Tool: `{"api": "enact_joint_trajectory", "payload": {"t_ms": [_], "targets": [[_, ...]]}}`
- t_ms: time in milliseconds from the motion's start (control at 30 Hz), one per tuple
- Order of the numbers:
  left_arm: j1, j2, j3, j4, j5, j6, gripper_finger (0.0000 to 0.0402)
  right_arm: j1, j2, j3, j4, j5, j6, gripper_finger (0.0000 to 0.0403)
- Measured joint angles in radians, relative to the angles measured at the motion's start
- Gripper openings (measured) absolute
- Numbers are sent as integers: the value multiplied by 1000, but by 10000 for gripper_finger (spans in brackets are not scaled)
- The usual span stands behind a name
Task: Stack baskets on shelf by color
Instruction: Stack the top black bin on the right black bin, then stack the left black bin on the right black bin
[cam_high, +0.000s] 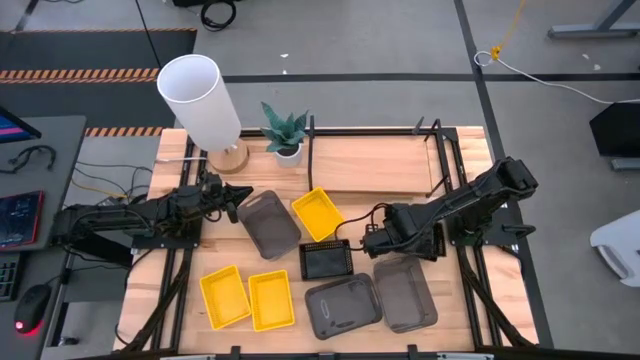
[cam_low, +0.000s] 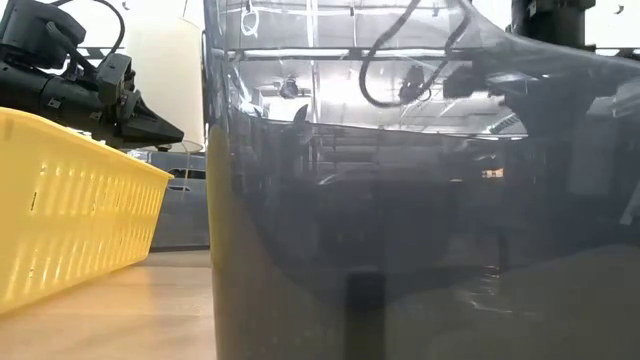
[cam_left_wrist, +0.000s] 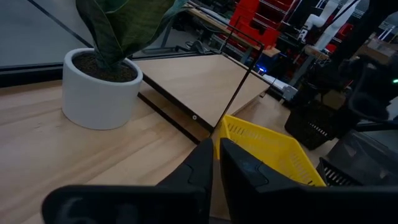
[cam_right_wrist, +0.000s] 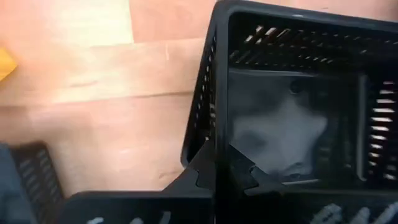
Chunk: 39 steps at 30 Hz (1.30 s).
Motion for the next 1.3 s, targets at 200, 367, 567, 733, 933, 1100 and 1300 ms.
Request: {"api": "enact_joint_trajectory", "payload": {"t_ms": [200,367,567,733,933,1100,1300], "targets": [[0,0,0,0,0,0,30,-32,0,-51,54,4,4,13],[0,0,0,0,0,0,36,-53,0,-53,51,16,-27,26],[0,0,0,0,0,0,36,-72,0,-53,59,-6,-122,59],[0,0,0,0,0,0,30,-91,0,-52,66,-41,-214,98],[0,0,0,0,0,0,34,-134,0,-10,68,-82,-408,135],[0,0,0,0,0,0,38,-159,0,30,95,-59,-483,152],[0,0,0,0,0,0,33,-170,0,53,192,-59,-537,156]]}}
